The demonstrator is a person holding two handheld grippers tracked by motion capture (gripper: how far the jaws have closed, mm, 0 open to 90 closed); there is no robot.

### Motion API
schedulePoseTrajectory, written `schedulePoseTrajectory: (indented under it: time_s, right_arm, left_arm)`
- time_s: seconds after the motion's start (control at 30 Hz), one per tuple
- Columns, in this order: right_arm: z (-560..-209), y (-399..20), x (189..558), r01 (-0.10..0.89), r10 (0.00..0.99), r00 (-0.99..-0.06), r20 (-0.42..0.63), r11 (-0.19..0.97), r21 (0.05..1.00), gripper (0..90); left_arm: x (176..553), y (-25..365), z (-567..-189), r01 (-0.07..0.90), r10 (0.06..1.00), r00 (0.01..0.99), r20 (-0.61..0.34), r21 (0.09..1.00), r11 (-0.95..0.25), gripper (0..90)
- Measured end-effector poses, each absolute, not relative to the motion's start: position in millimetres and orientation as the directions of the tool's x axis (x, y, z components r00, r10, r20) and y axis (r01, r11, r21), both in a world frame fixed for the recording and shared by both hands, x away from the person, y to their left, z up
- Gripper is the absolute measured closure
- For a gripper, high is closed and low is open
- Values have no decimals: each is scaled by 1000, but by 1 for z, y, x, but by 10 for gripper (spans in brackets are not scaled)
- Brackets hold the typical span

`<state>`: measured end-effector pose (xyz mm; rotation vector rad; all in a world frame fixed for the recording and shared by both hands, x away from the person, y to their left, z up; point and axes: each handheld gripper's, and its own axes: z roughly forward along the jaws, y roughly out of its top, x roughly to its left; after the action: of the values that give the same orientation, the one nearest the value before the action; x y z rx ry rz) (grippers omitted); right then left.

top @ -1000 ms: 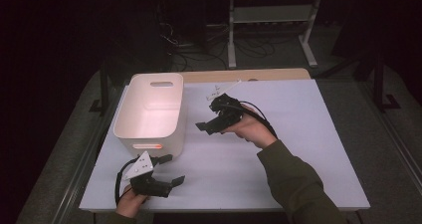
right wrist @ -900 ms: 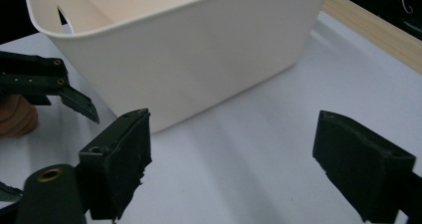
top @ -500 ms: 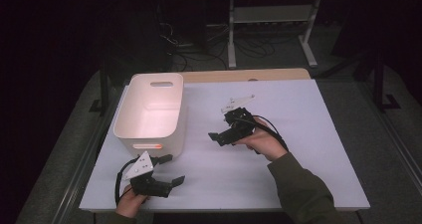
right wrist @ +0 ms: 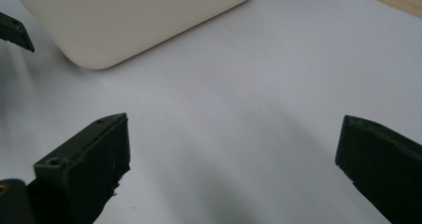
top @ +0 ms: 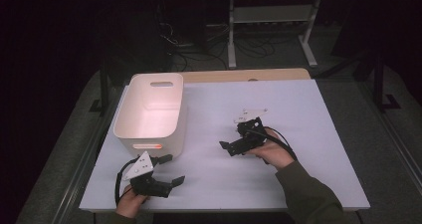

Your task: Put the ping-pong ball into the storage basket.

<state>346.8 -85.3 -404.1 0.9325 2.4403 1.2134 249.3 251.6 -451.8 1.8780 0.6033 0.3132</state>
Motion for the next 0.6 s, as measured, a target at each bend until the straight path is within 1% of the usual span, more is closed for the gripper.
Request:
schedulePoseTrajectory:
  time_s: [0.2,0.6]
  right_arm:
    - [-413,-98,338,434,659,-751,42,445,783,4]
    - [-421,-130,324,441,705,-707,47,388,810,4]
  left_arm:
    - [249,252,-452,258,544,837,-66,923,-285,141]
    - [249,251,-452,257,544,837,-63,922,-289,141]
